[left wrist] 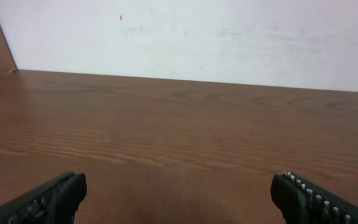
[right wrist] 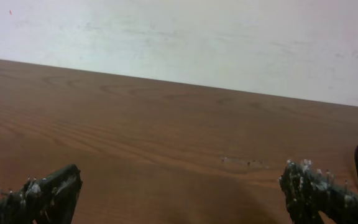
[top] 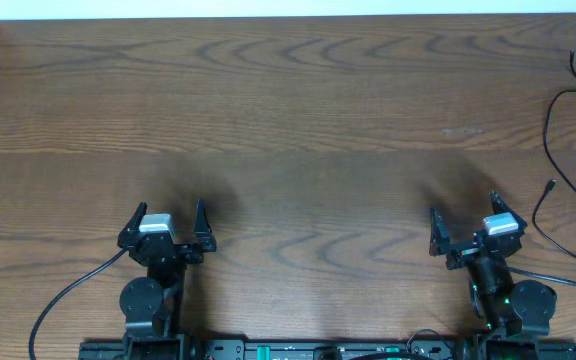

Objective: Untangle cables

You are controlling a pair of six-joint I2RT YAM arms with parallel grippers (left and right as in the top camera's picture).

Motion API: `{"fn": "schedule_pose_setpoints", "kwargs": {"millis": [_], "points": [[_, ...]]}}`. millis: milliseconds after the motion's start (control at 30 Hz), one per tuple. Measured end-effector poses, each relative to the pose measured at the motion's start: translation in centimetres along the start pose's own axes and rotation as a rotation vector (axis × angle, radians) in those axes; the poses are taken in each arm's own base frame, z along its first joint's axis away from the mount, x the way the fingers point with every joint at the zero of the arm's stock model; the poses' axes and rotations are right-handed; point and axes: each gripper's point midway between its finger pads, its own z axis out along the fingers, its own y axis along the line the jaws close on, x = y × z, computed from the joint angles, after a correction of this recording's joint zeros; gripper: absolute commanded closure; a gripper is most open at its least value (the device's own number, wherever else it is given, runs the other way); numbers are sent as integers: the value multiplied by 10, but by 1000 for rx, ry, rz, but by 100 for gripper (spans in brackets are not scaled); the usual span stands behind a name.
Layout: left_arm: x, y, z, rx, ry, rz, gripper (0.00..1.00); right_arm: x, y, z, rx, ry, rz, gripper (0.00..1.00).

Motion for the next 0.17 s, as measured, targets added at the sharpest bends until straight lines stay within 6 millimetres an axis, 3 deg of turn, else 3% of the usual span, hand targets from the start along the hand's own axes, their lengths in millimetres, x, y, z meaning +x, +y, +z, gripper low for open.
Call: {"fn": "schedule_pose_setpoints", "kwargs": {"millis": [167], "points": [[0, 0, 0, 0, 0, 0, 0, 0, 0, 0, 0, 0, 0, 1]]}}
